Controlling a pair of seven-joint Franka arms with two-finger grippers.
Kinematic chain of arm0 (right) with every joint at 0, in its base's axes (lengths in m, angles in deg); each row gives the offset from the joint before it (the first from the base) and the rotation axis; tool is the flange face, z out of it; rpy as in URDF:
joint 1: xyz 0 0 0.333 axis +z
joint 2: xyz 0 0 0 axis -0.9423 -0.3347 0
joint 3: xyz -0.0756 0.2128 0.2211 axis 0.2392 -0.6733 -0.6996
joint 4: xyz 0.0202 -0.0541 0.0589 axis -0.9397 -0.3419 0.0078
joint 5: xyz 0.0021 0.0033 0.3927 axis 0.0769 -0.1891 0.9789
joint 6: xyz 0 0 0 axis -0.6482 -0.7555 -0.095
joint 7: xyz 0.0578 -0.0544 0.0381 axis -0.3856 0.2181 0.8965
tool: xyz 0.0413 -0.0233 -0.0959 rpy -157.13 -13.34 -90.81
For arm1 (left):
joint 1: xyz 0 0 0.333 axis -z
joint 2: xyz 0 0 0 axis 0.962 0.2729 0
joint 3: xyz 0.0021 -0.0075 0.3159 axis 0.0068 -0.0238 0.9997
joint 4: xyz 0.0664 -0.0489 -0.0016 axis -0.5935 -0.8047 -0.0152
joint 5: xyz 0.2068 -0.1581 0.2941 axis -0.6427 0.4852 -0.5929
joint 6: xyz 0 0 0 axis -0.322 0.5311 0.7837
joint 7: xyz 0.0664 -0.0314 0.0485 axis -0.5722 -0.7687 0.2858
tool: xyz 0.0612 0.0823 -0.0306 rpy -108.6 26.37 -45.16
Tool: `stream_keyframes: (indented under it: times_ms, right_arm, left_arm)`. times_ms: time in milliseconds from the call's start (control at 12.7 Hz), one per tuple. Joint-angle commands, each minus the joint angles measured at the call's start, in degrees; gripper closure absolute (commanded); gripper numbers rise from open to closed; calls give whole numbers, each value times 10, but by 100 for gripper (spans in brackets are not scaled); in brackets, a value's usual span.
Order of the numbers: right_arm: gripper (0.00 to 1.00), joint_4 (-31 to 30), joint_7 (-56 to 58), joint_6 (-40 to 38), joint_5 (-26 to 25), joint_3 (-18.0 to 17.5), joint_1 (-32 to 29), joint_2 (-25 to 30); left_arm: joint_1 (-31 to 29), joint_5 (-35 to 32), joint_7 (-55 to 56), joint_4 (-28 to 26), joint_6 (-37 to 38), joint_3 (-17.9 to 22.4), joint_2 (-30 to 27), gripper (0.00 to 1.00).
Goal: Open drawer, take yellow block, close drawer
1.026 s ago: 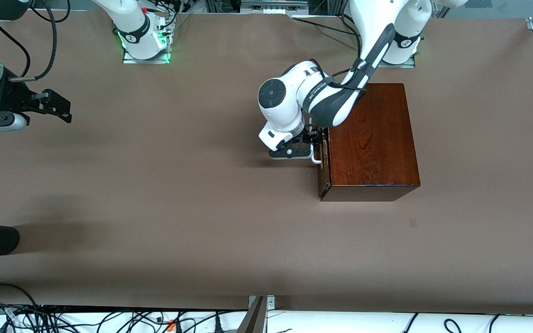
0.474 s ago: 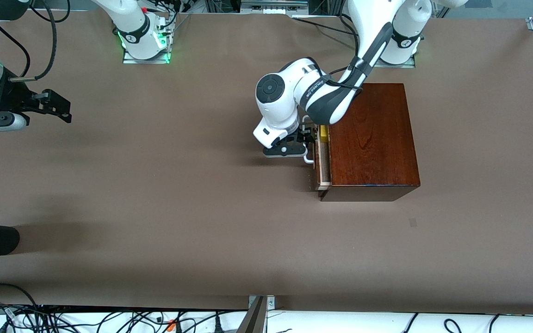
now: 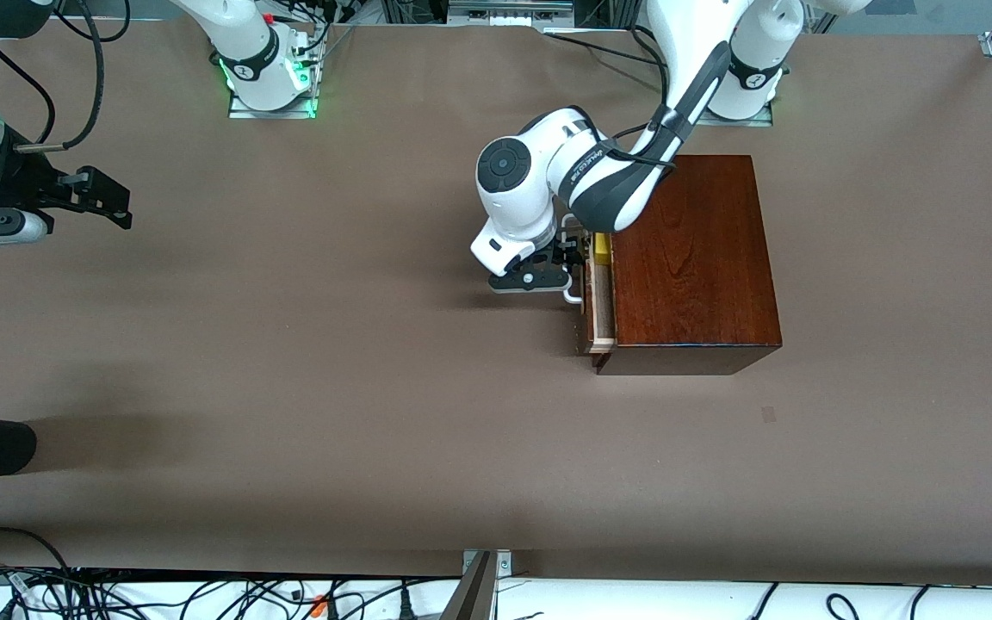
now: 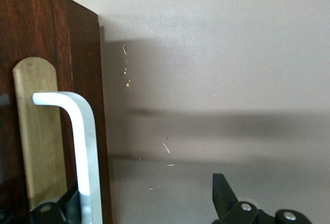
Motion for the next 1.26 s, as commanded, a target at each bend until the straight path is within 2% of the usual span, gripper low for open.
stream_keyframes:
  times_ms: [0, 947, 1184]
  right_arm:
    - [0, 6, -3, -3, 9, 3, 2, -2]
    - [0, 6, -2, -3, 9, 3, 2, -2]
    - [0, 6, -3, -3, 9, 3, 2, -2]
  left_arm:
    - [20, 41, 22, 34, -34, -4, 24, 0]
    - [22, 43, 23, 52, -33, -4, 27, 0]
    - [23, 60, 24, 53, -34, -4, 27, 0]
